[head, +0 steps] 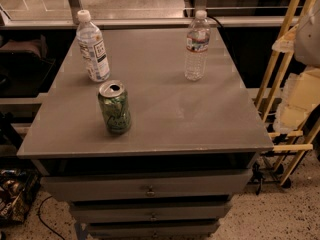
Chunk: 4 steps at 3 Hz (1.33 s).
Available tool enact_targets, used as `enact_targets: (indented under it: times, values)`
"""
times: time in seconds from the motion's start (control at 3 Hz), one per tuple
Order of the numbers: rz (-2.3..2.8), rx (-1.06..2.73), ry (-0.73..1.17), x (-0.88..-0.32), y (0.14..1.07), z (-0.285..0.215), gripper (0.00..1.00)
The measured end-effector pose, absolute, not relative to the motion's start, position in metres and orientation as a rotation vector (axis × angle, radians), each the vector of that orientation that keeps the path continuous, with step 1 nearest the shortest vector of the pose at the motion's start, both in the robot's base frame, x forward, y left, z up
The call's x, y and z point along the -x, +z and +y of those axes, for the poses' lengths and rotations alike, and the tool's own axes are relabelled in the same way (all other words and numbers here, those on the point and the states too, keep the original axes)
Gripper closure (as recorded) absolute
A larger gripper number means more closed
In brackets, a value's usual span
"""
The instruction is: Knock water bottle over
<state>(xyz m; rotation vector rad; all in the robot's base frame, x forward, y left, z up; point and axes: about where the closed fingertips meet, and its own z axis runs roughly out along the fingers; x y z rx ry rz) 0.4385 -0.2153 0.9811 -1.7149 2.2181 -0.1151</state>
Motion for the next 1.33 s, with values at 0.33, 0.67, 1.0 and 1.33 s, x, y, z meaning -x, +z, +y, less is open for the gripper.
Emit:
enact_targets:
  times: [0.33, 0.67, 1.0, 1.33]
  values:
    - [2.218, 1.714, -0.115, -0.439, 0.981, -0.215, 0.00]
    - [2.173, 1.630, -0.055, -0.471, 0.984, -0.213, 0.00]
    - [2.133, 1.546, -0.020, -0.521, 0.980, -0.203, 0.00]
    - [2.144, 1.447, 0.001, -0.565, 0.964, -0.195, 0.00]
